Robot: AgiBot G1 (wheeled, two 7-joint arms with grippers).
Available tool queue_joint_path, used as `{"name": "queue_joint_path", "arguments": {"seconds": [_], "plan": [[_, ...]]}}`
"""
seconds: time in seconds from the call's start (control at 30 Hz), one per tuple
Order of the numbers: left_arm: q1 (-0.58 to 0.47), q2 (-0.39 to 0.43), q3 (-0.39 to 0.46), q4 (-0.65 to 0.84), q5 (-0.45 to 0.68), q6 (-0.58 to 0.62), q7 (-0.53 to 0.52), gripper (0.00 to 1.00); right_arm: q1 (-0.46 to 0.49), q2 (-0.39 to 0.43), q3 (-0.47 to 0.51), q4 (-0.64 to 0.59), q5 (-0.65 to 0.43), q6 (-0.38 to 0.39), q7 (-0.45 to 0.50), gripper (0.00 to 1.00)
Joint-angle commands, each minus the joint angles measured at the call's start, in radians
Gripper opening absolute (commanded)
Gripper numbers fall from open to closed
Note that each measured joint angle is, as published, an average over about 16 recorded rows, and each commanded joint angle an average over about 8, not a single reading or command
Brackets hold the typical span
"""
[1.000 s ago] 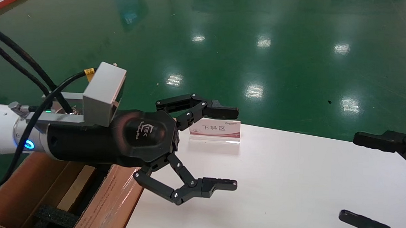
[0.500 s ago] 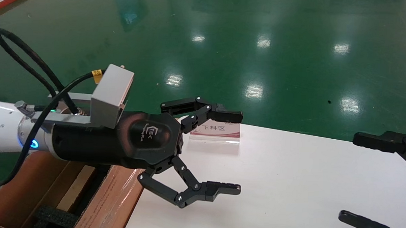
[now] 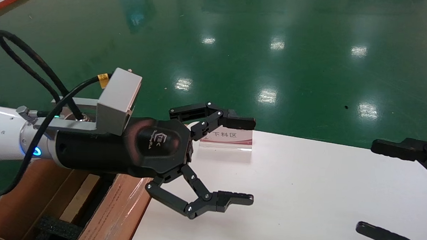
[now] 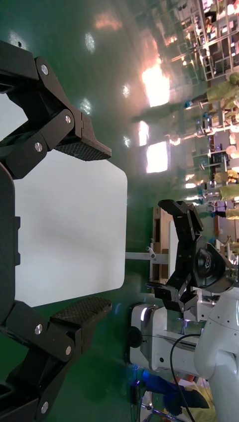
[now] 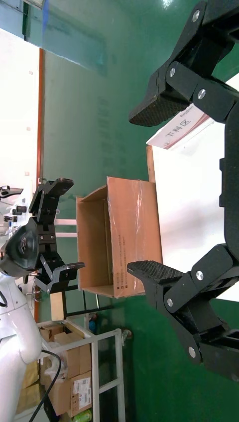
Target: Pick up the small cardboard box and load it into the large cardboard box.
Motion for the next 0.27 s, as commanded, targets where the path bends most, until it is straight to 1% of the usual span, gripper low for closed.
{"name": "queue_joint_path", "arguments": {"seconds": [0.03, 0.27], "plan": [[0.000, 0.000, 0.000, 0.000, 0.000, 0.000, 0.000, 1.00, 0.000, 0.000, 0.000, 0.000, 0.000, 0.000, 0.000, 1.00], [0.000, 0.000, 0.001, 0.000, 0.000, 0.000, 0.000, 1.00, 0.000, 0.000, 0.000, 0.000, 0.000, 0.000, 0.000, 1.00]]}}
